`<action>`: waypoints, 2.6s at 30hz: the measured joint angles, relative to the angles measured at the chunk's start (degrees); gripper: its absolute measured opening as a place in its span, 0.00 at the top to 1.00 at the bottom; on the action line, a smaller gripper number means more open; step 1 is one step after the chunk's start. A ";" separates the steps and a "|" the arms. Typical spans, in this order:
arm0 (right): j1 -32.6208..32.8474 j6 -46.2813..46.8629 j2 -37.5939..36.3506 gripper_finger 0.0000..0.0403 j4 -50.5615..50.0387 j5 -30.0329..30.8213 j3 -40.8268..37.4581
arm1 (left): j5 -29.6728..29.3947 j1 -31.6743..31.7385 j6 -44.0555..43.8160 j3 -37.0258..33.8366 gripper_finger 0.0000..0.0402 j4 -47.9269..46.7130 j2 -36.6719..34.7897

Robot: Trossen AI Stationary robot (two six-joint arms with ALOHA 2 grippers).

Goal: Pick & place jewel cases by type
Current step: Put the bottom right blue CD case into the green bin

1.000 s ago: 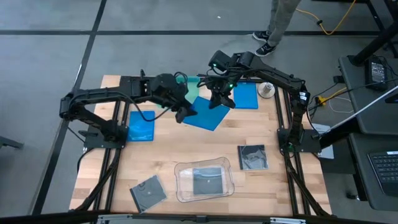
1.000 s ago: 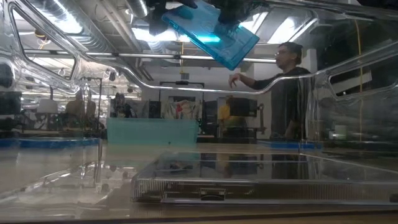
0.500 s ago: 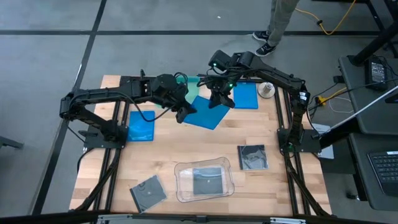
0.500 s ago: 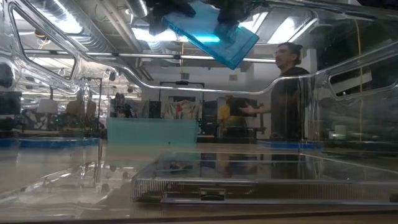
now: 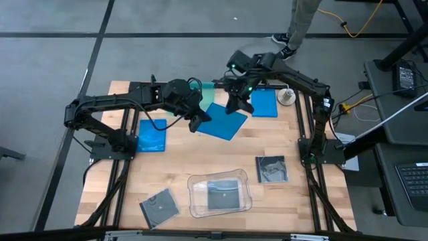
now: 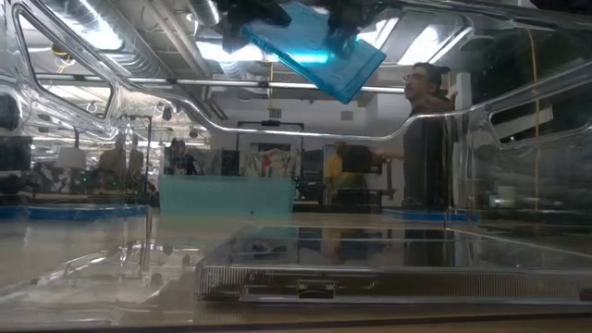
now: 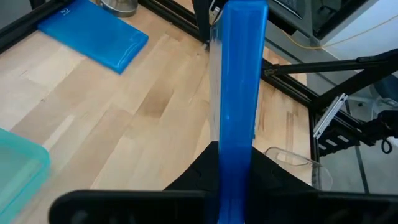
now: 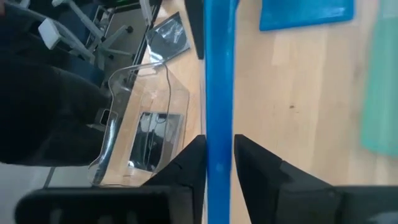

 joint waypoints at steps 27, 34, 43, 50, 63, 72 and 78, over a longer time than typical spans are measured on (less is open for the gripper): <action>-10.69 2.79 -19.32 0.74 0.45 17.07 -0.28 | -2.81 16.17 -0.98 -0.01 0.94 -10.53 -11.38; -10.61 7.58 -38.53 0.74 27.92 20.28 -36.58 | -6.05 20.41 -0.52 -0.02 0.94 -16.38 -14.32; -9.66 10.81 -58.81 0.74 53.62 21.44 -65.64 | -7.05 27.92 -1.94 -2.26 0.94 -19.68 -14.34; -9.70 9.43 -64.36 0.74 56.59 22.36 -69.56 | -6.82 32.55 -6.42 -10.14 0.94 -18.67 -14.32; -9.70 5.26 -65.07 0.74 56.51 22.37 -69.58 | -1.67 33.64 -11.06 -16.37 0.94 -5.52 -6.93; -9.70 4.34 -65.05 0.74 55.50 22.38 -69.58 | 2.64 33.61 -11.48 -16.41 0.94 2.30 2.90; -9.68 4.34 -65.05 0.74 55.04 22.36 -69.58 | 4.91 34.13 -12.76 -16.41 0.94 4.80 7.33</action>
